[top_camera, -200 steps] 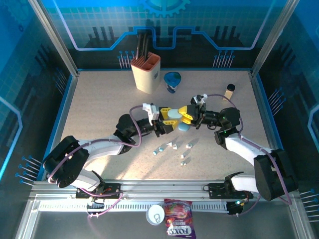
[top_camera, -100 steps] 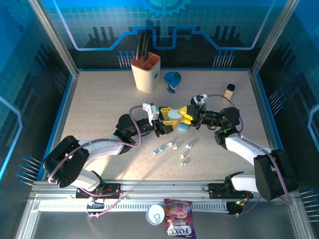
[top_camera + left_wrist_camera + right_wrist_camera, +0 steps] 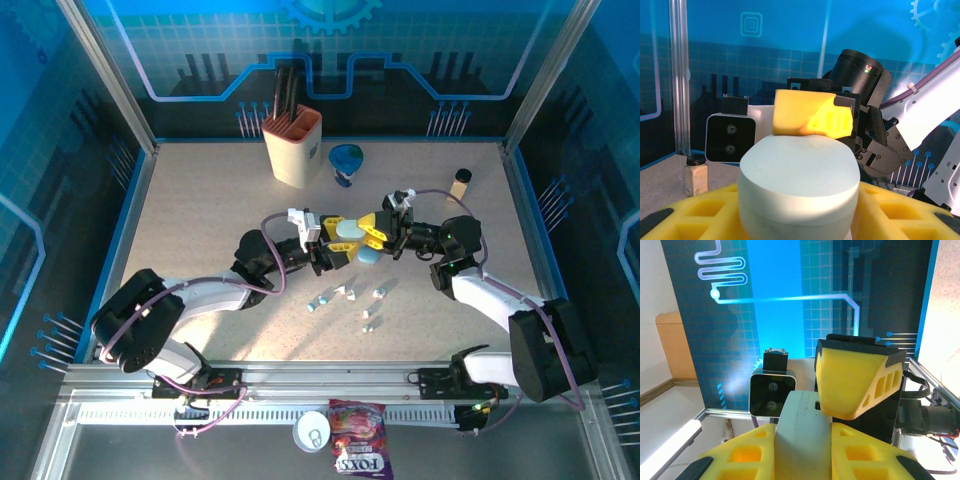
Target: Insert wireless bluetooth earbuds into charging case
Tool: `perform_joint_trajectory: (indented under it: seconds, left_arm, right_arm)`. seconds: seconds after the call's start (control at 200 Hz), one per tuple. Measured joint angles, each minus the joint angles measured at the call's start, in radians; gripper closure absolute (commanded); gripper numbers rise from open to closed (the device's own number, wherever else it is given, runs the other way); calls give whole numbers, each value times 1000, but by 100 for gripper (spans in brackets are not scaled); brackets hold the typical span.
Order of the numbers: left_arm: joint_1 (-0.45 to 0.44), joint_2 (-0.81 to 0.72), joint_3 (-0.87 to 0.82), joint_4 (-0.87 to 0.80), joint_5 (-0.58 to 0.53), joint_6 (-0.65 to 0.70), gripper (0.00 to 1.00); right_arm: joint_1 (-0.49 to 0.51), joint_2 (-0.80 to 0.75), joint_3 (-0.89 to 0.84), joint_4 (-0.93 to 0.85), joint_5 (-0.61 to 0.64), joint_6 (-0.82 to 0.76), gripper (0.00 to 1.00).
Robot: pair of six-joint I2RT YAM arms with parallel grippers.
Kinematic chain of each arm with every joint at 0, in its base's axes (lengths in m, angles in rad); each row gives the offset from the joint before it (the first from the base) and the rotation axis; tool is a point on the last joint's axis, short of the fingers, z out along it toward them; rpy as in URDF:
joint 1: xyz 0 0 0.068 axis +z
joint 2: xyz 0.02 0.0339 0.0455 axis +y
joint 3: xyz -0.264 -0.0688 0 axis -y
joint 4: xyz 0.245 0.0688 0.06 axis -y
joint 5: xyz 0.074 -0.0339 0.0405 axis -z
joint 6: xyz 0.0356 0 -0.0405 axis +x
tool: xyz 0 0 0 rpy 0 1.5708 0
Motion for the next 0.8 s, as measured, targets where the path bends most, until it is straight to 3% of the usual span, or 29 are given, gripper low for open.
perform_joint_trajectory:
  seconds: [0.2,0.345,0.515,0.565,0.795]
  left_arm:
    - [0,0,0,-1,0,-1,52]
    - [1,1,0,-2,1,-6,64]
    - [2,6,0,2,7,-3,66]
    - [2,6,0,2,7,-3,66]
    - [2,6,0,-9,8,0,65]
  right_arm:
    - [0,0,0,0,0,0,86]
    - [0,2,0,2,0,0,86]
    - [-3,4,0,3,-4,-1,85]
    - [-4,6,0,3,-4,-4,79]
    - [-22,7,3,-24,-20,-49,32]
